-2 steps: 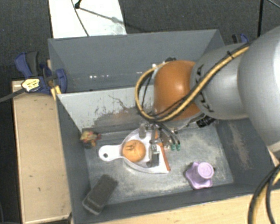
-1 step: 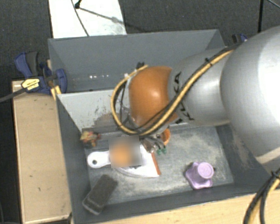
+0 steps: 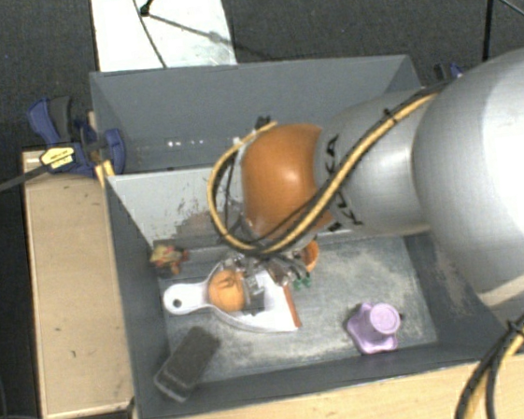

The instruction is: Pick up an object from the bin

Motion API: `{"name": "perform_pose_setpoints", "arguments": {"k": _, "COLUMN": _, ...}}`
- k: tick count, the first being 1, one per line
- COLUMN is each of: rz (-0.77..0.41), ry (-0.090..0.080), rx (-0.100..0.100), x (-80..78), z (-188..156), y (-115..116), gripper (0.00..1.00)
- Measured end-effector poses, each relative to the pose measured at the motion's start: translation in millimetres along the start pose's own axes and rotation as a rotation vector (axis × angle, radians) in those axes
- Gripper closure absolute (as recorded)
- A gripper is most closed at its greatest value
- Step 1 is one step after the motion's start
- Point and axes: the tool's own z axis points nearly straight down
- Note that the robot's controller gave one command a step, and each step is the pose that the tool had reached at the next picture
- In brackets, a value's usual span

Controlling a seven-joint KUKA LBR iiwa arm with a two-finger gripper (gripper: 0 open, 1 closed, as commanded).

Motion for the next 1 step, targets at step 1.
{"name": "perform_pose_setpoints", "arguments": {"k": 1, "rz": 0.043, "ry": -0.001, "rx": 0.001, "x": 5.6, "z": -159.6, "y": -14.2, "gripper": 1.00}}
